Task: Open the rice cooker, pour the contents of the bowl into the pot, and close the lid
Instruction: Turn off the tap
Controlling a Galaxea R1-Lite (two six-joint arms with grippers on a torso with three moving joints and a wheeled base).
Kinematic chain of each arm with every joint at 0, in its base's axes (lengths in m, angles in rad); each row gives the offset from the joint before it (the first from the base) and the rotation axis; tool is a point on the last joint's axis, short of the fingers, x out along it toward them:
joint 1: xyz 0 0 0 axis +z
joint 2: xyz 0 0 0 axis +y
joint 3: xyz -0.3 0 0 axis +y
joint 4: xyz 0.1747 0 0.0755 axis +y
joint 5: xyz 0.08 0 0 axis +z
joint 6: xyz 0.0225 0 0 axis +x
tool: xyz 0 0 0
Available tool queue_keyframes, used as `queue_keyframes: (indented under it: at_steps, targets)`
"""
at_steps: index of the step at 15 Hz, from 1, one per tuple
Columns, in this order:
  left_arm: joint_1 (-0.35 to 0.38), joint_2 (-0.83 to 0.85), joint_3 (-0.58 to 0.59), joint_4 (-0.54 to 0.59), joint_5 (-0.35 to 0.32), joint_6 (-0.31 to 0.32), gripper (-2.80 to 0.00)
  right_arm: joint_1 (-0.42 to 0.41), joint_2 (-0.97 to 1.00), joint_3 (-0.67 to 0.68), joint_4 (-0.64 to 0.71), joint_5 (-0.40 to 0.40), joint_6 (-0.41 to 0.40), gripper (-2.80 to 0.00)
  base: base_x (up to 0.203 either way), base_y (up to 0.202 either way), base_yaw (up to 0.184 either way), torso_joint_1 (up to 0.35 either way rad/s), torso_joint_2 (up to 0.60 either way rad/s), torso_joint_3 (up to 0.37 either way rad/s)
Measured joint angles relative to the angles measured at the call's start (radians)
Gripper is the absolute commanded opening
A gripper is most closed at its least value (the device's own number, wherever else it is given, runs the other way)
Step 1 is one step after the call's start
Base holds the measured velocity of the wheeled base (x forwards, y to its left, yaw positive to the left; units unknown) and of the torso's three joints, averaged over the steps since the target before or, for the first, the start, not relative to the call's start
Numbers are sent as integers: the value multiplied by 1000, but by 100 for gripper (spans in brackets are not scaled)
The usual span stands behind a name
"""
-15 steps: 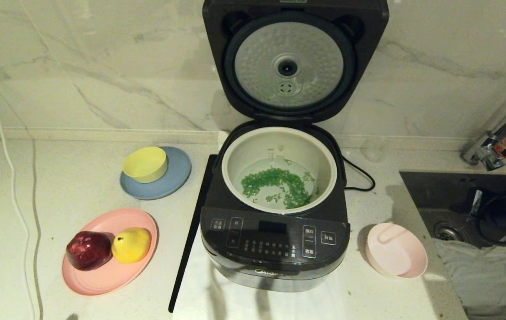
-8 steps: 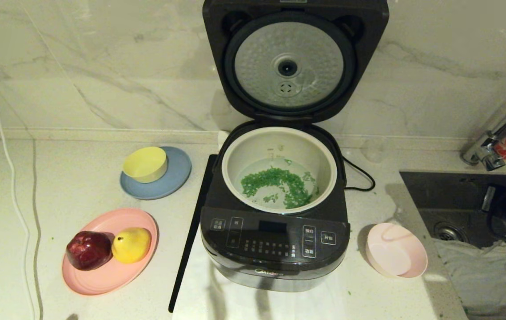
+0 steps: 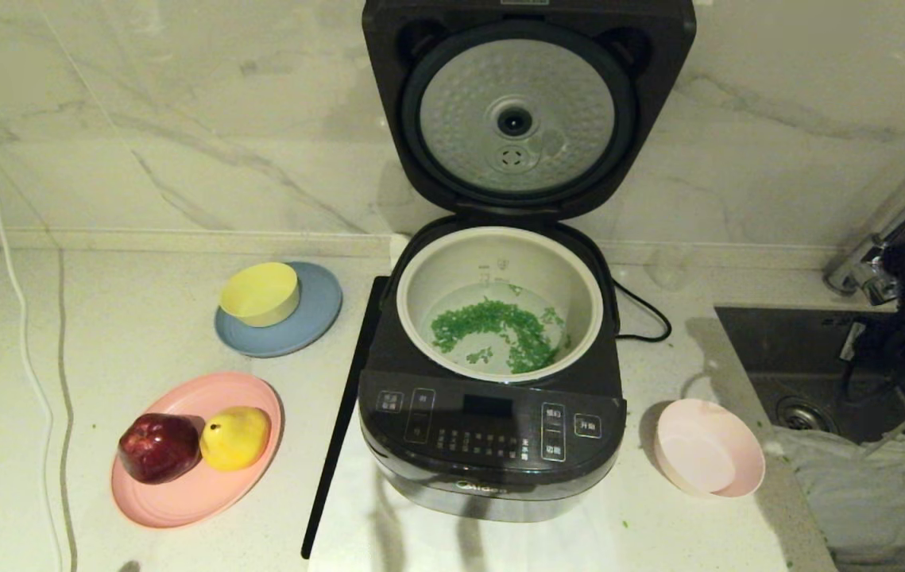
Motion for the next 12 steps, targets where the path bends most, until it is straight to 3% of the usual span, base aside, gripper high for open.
queue_keyframes:
  at_steps: [3,6,12]
  targets:
    - [0,0,0,0,0,0,-280,-40,77,-18,-55,-69,-10,-280,0,0,0,0,0,0]
    - [0,0,0,0,0,0,-280,-104,129,-23,-158,-81,-54,-280,0,0,0,0,0,0]
    - [0,0,0,0,0,0,-280,-204,271,-10,-576,-102,-245,-280,0,0,0,0,0,0]
